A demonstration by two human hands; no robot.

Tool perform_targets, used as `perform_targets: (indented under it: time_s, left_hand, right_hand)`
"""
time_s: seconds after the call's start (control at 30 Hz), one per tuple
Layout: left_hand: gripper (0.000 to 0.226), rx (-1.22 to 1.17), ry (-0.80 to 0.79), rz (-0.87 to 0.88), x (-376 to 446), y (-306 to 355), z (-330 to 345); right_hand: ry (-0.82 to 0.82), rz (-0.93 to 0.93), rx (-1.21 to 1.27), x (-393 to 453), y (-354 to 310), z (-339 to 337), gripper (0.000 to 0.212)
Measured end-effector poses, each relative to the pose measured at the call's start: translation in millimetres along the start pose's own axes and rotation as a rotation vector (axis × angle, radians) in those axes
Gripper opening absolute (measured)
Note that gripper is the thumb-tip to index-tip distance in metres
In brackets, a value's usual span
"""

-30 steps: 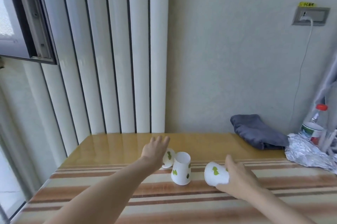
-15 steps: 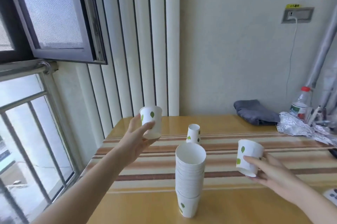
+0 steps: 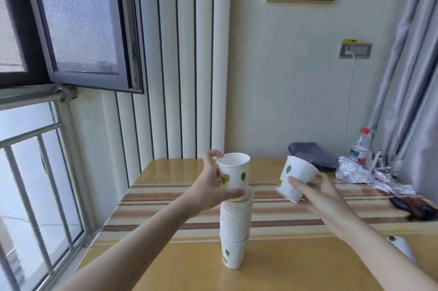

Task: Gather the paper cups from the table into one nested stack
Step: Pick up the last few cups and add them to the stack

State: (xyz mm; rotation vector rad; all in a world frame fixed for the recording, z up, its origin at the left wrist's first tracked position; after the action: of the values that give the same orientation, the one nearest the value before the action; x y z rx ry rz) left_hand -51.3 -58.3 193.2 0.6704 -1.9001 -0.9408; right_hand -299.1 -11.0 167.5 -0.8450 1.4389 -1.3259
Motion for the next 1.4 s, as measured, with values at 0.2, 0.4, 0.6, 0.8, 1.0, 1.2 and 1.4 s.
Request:
perform_targets:
  time_s: [0.2,0.4,0.6,0.8,1.0,1.2,1.4]
  left_hand:
    - [0.085,-0.021,-0.042,0.009,1.6,-10.4,1.3]
    - [0.075,-0.145,0.073,-0.091,-8.6,-23.3,-23.9]
    - [0.058,-0.172,0.122,-0.159,-16.7,-51.1,-38.6]
    - [0.059,-0.194,0.17,-0.266,2.9,-94.6,-44.1]
    - [0.044,-0.182,0.199,-0.384,30.7,-165.6,-45.2]
    - [0.031,-0.16,0.23,-0.534,48.8,-226.7,-54.3]
    - [0.029,-0.205,0.295,-0.547,79.2,-232.7,-53.8]
  right_hand:
    - [0.024,-0.186,-0.044,-2.3,-34.3,33.1,0.067]
    - [-0.047,-0.37,-0.252,-9.7,-45.4,82.2,0.079]
    - [-0.139,-0.363,-0.465,-10.8,-4.6,90.0,0.076]
    - [0.08,-0.182,-0.342,70.2,-6.5,68.4,0.056]
    - [0.03,0.007,-1.166,203.6,22.9,107.1,0.084]
    - [0.075,0.093,-1.496,277.0,44.4,144.5,0.08]
    - [0.179,0.087,-1.237,271.8,34.4,131.2,0.056]
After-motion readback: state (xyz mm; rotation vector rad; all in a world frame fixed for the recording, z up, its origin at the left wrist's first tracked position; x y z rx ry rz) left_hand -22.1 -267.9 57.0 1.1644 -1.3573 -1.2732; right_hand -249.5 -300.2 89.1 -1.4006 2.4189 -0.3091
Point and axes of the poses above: each hand's wrist, its own x-axis towards the middle knuckle, its own z-axis out of the palm, y = z × x, the point moved 6 cm from there along x, towards the middle knuckle, and after that the axes turned 15 degrees about z, right-handed, at the moved point
